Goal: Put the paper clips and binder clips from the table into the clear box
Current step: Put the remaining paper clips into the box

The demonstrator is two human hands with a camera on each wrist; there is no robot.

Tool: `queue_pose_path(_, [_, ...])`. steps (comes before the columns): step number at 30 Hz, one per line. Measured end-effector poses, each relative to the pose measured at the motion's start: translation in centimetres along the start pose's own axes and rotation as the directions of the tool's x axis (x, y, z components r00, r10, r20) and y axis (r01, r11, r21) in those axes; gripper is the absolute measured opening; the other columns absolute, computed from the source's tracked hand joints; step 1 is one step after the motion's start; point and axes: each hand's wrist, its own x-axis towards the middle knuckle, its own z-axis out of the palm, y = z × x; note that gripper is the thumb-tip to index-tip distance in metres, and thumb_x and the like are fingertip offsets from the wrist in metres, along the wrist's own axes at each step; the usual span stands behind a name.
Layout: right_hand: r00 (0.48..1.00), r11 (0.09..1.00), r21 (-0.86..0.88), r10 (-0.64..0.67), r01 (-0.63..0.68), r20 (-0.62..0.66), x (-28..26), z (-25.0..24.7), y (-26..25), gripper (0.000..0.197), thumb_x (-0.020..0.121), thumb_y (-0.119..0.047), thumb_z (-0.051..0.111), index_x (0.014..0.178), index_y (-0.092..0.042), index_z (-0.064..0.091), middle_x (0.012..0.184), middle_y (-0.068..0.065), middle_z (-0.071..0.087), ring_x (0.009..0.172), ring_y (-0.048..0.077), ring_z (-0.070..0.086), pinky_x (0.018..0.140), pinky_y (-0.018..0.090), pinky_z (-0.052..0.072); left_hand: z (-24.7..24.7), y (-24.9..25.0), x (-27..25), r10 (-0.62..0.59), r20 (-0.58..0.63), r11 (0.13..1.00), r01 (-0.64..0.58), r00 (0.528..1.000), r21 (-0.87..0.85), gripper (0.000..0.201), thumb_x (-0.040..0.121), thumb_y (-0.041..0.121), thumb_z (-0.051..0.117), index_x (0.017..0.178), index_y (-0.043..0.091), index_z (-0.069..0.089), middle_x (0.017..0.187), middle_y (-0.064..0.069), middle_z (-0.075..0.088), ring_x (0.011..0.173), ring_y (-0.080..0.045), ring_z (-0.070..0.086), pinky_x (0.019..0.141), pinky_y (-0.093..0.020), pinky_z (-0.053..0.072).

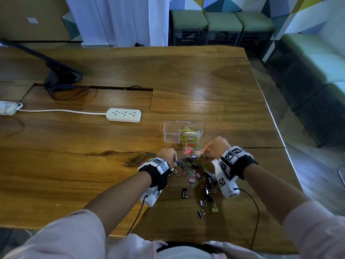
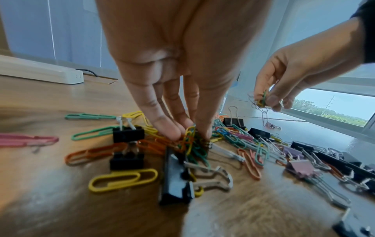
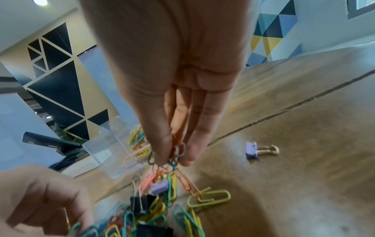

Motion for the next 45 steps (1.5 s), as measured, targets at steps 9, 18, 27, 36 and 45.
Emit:
queue_pose_path(9, [0.989,0.985,0.112,-0.118,0.128,-0.093,-0.2,-4.0,-3.9,0.011,0.074,-0.013,0.074,0.079,-0.020,0.067,0.079,-0.005,0.069,0.074,0.006,0.066,0.052,0.010,0.045,0.2,0.3,-0.2,0.084,-0.026,0.989,-0.081,0.996,0.124,0.025,0.089,0.012,0.060,0.113,0.008,0.059,0.121,-0.009,0.057,0.113,-0.026,0.054,0.093,-0.034,0.047])
queue_pose_path(18, [0.932,0.938,0.193,-0.229,0.288,-0.280,0.7,-7.2,-6.8,0.017,0.068,-0.010,0.079,0.082,-0.014,0.069,0.082,0.001,0.071,0.076,0.010,0.066,0.069,0.017,0.052,0.3,0.1,0.0,0.113,0.019,0.980,-0.115,0.993,0.163,0.025,0.091,0.009,0.056,0.115,0.006,0.058,0.122,-0.013,0.057,0.111,-0.028,0.055,0.090,-0.034,0.047])
queue_pose_path(27, [0.947,0.976,-0.096,-0.212,0.193,-0.243,2.3,-3.6,-6.7,0.014,0.080,-0.010,0.069,0.093,-0.016,0.070,0.102,-0.001,0.068,0.083,0.007,0.060,0.065,0.010,0.044,0.2,0.4,0.5,0.091,0.078,0.975,-0.104,0.993,0.198,0.022,0.090,0.004,0.056,0.111,0.003,0.060,0.118,-0.013,0.060,0.108,-0.029,0.057,0.086,-0.032,0.047])
queue_pose_path(36, [0.927,0.922,-0.269,-0.331,0.278,-0.176,2.3,-3.2,-6.8,0.035,0.091,0.002,0.044,0.110,-0.016,0.067,0.119,0.003,0.065,0.102,0.015,0.063,0.084,0.016,0.050,0.4,0.6,0.9,0.113,0.100,0.938,-0.139,0.989,0.316,0.024,0.087,0.002,0.059,0.112,0.002,0.058,0.117,-0.015,0.056,0.108,-0.031,0.055,0.091,-0.036,0.049])
queue_pose_path(45, [0.924,0.819,-0.510,-0.366,0.265,-0.108,2.9,-1.7,-4.7,0.041,0.088,0.002,0.043,0.112,-0.024,0.062,0.115,-0.005,0.065,0.114,0.016,0.051,0.103,0.040,0.041,0.7,0.5,1.0,0.118,0.105,0.932,-0.146,0.987,0.332,0.022,0.088,0.002,0.058,0.110,0.002,0.056,0.117,-0.016,0.052,0.109,-0.033,0.054,0.093,-0.039,0.048])
